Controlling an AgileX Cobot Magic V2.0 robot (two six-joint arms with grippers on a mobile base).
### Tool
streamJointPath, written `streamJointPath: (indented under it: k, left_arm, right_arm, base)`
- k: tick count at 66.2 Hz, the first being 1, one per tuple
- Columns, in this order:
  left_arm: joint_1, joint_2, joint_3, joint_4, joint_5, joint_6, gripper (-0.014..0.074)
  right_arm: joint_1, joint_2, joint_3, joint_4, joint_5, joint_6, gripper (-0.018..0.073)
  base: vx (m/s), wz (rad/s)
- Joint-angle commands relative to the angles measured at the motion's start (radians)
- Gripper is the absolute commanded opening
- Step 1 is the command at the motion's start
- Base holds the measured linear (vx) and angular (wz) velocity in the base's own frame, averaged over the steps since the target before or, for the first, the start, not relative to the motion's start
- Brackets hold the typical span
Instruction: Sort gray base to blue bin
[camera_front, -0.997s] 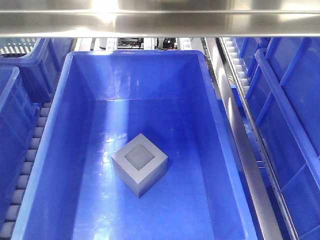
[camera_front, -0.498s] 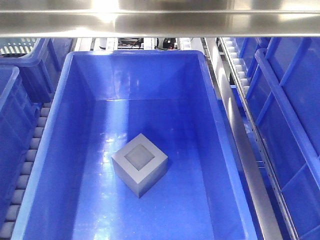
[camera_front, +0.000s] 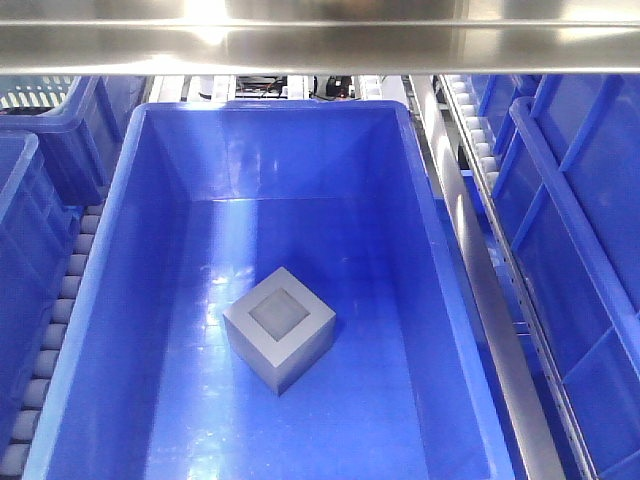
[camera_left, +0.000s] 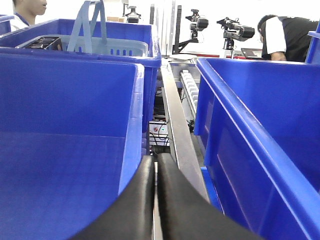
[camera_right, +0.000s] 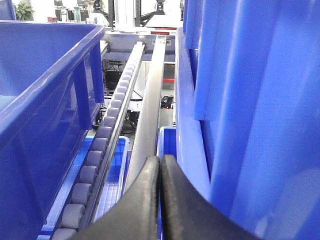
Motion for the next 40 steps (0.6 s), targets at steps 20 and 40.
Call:
streamJointPath:
  k: [20, 40]
  left_arm:
    - [-0.008, -0.016, 0.029, -0.003, -0.065, -0.010, -0.0006]
    - [-0.008, -0.016, 0.029, -0.003, -0.065, -0.010, -0.0006]
  right_arm:
    - [-0.005, -0.011, 0.014, -0.011, -0.078, -0.005, -0.0009]
    - [-0.005, -0.011, 0.014, -0.011, -0.078, -0.005, -0.0009]
  base:
    - [0.00, 0.00]
    - [0.00, 0.00]
